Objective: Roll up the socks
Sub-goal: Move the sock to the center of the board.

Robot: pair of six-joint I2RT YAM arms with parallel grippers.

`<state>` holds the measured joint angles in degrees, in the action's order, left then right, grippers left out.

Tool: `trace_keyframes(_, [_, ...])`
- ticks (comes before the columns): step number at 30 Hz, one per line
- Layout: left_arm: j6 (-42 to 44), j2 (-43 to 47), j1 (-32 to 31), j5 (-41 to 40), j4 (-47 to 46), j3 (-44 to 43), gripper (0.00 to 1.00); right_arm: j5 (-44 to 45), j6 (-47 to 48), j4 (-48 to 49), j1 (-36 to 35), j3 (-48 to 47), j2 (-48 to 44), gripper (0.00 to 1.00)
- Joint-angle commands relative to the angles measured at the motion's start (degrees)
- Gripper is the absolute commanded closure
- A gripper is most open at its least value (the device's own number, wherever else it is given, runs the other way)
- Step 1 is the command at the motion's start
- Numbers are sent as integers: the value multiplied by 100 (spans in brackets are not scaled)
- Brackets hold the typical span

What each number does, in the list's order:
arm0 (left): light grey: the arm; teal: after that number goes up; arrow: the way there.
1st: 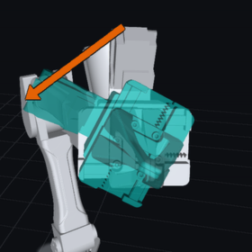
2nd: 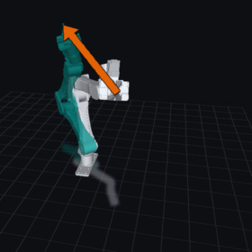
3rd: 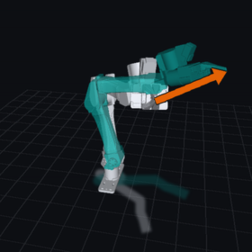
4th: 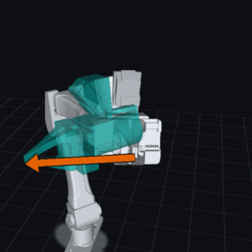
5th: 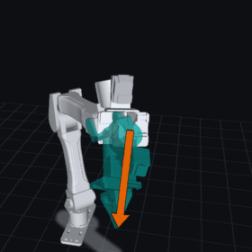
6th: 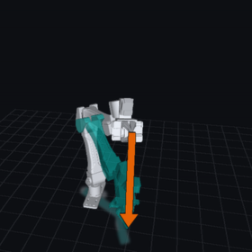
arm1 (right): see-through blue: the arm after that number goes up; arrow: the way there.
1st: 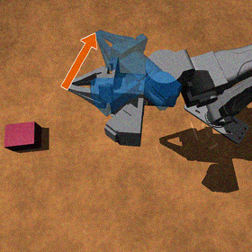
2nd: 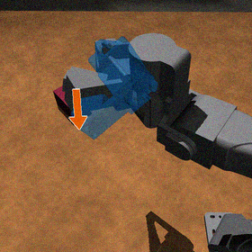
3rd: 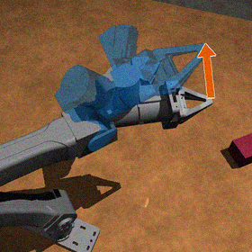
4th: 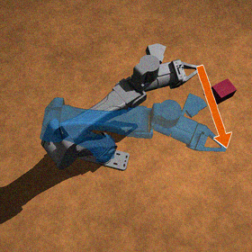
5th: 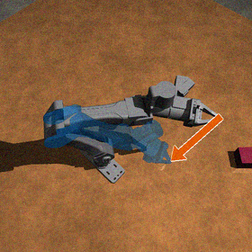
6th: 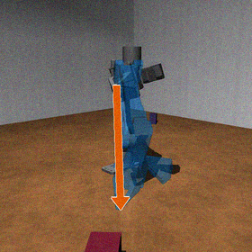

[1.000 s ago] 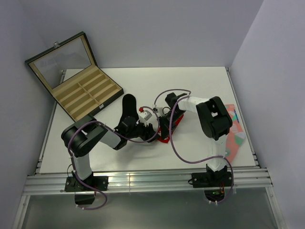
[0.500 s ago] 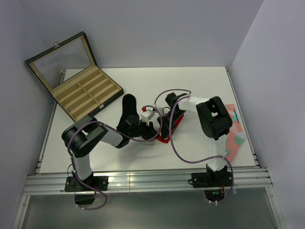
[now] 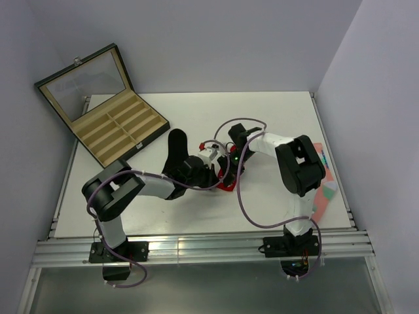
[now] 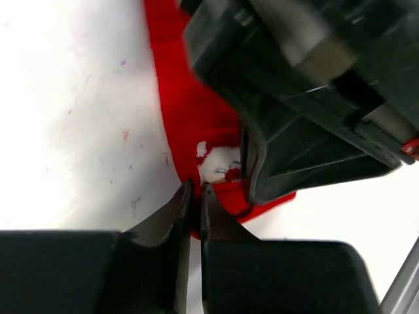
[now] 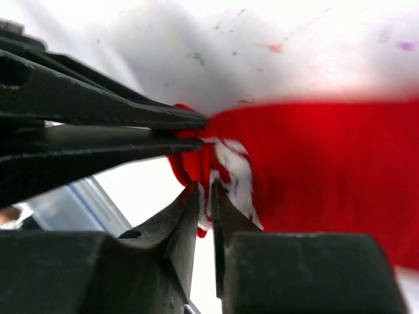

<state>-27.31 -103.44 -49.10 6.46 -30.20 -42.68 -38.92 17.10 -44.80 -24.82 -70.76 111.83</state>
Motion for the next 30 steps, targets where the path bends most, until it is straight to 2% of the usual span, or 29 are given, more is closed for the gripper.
trace_keyframes(1, [-353,359,-152,-873,1015,-66,100,595,-84,480,100,115,-548,79])
trace_keyframes(8, [-924,798,-389,-1551,2069,-214,100,604,100,498,284,238,-952,67])
trace_keyframes(19, [-1154,606,-504,-1622,3879,-1409,100,421,740,1201,443,1081,-2411,68])
trace_keyframes(25, [-1145,176,-495,-1349,4645,-2042,100,192,1128,1210,320,1284,-2622,68])
trace_keyframes(30, [-1127,-264,-495,-1165,4952,-2359,100,489,1181,1543,-31,1714,-2763,68])
